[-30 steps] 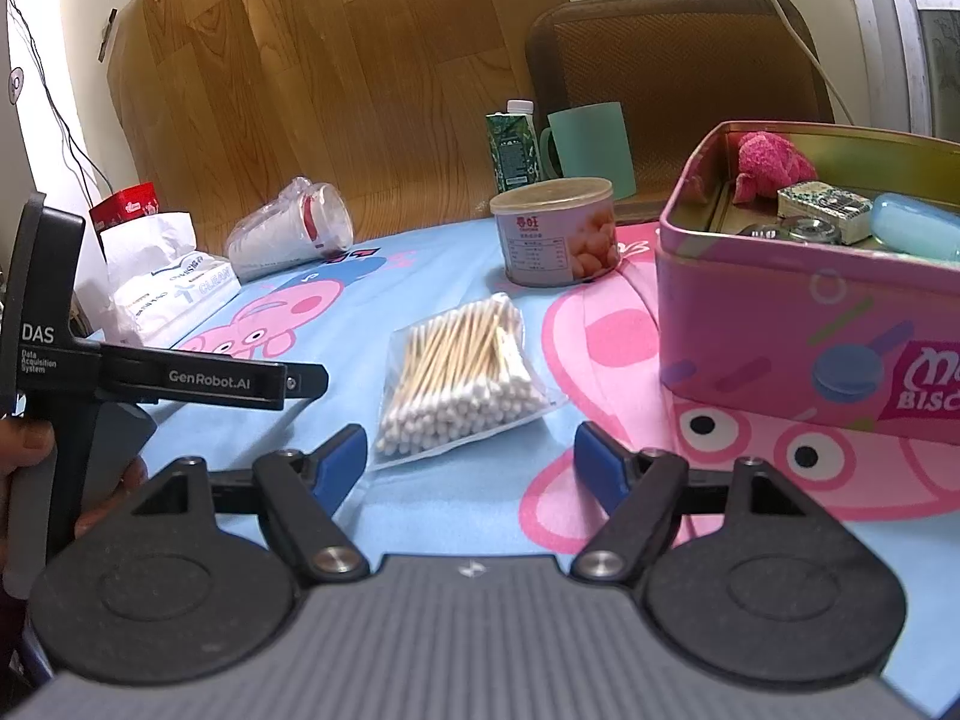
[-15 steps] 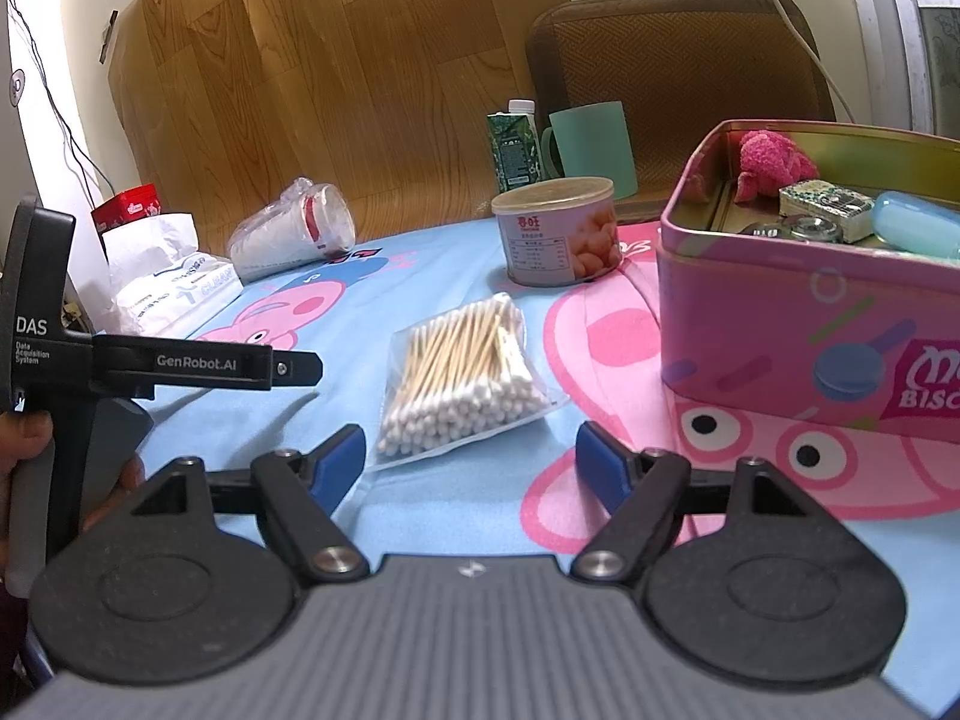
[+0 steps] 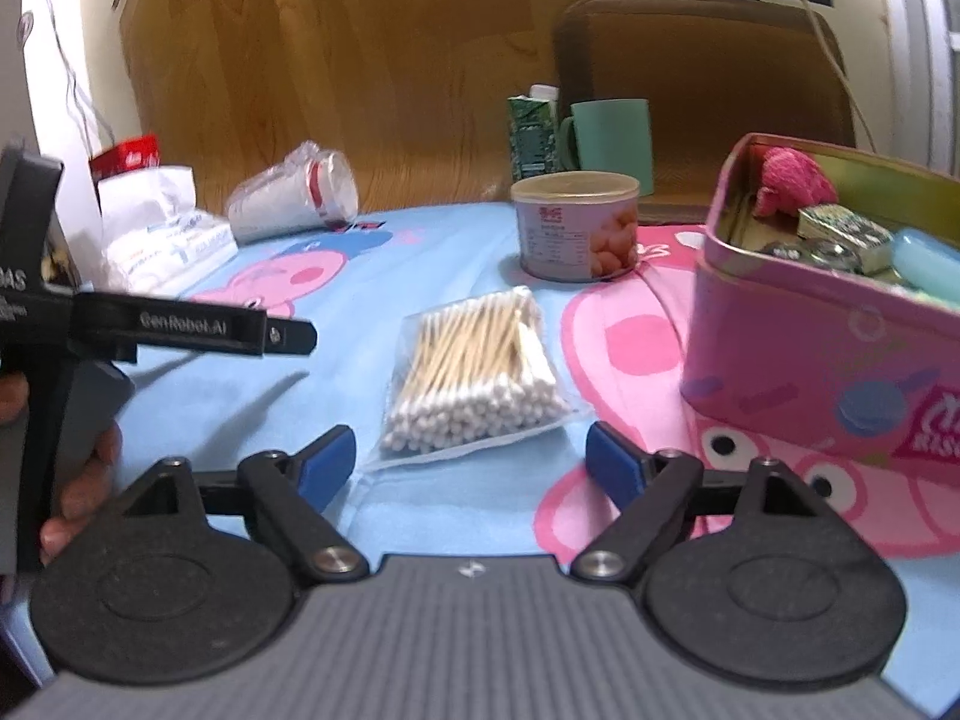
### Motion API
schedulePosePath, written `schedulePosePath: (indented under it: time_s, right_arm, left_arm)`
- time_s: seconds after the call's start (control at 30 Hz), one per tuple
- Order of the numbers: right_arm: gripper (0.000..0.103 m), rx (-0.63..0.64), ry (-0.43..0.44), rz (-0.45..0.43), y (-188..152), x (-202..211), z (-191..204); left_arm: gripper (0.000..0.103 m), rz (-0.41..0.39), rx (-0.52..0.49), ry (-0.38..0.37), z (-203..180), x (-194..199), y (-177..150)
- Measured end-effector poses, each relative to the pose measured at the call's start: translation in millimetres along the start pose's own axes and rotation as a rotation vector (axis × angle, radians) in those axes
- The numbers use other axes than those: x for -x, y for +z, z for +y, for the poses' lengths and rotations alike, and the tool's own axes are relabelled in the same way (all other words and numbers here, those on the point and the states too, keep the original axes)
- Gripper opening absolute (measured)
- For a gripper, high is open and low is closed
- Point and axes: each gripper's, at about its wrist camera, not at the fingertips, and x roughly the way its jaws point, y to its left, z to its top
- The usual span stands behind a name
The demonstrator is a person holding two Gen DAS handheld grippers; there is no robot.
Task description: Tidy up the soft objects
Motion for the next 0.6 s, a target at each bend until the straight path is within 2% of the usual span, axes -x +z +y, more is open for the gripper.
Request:
schedulePosePath:
  time_s: [0.1, 0.27, 0.6]
  right_arm:
    - [0.089, 0.064, -0.003, 0.020, 4.2, -10.6, 9.5]
    - [0.093, 0.142, -0.007, 0.045, 7.2, -20.4, 20.8]
    - [0.093, 0.114, 0.001, 0.033, 6.4, -17.9, 20.2]
  left_arm:
    - [0.103, -0.012, 0.041, 0.008, 8.4, 3.0, 0.0]
    - [0.103, -0.008, 0.026, 0.029, 5.7, 1.9, 0.4]
    - [0.103, -0.011, 0.032, 0.034, 7.3, 2.1, -0.4]
